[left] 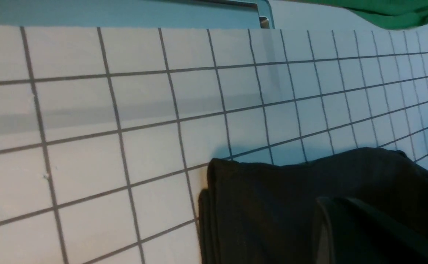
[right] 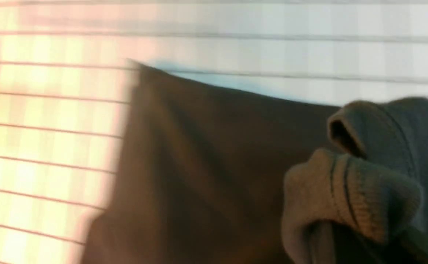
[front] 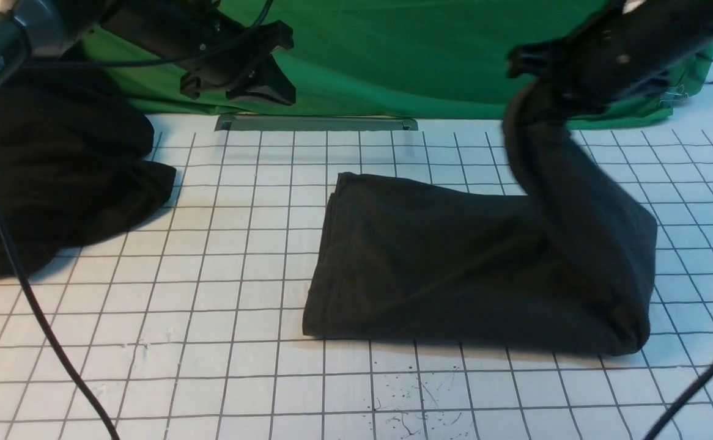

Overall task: Fold a long-sleeved shirt over a white checkered tablecloth.
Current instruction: 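Fold the right end of the dark garment over onto its left end with the right gripper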

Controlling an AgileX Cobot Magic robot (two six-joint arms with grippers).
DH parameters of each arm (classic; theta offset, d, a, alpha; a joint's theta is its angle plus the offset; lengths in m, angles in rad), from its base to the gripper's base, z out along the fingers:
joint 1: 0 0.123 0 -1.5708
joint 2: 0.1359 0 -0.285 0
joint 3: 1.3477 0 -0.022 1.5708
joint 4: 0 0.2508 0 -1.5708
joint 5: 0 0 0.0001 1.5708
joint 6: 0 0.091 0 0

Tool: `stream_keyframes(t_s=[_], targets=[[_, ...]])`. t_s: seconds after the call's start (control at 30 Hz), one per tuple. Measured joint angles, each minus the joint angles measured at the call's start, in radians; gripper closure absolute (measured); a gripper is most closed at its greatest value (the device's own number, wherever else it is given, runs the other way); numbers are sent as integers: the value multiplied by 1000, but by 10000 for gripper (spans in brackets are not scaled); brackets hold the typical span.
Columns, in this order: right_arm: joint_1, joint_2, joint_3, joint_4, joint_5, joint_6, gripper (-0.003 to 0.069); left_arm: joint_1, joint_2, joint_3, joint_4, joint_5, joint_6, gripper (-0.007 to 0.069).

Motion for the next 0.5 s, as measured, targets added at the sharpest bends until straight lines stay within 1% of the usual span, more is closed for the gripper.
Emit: stream_keyframes(t_s=[0.07, 0.13, 0.17, 0.2, 0.27, 0.33, 0.37, 0.43, 0.47, 0.5], targets=[[99, 78, 0, 0, -100, 49, 631, 0, 0, 0, -24, 25, 0, 624], [151, 130, 0, 1, -156, 75, 627, 0, 0, 0, -28, 42, 0, 624], [157, 136, 0, 2, -164, 78, 627, 0, 0, 0, -28, 50, 0, 624], [199, 186, 0, 3, -234, 116, 617, 0, 0, 0, -30, 66, 0, 624], [237, 237, 0, 5, -298, 153, 596, 0, 0, 0, -30, 90, 0, 624], [261, 284, 0, 5, -348, 182, 552, 0, 0, 0, -27, 111, 8, 624], [261, 288, 0, 5, -351, 185, 545, 0, 0, 0, -26, 111, 8, 624], [272, 316, 0, 5, -361, 210, 464, 0, 0, 0, -24, 144, 23, 624], [272, 317, 0, 6, -357, 216, 401, 0, 0, 0, -23, 168, 39, 624], [274, 317, 0, 6, -356, 216, 392, 0, 0, 0, -23, 172, 39, 624]])
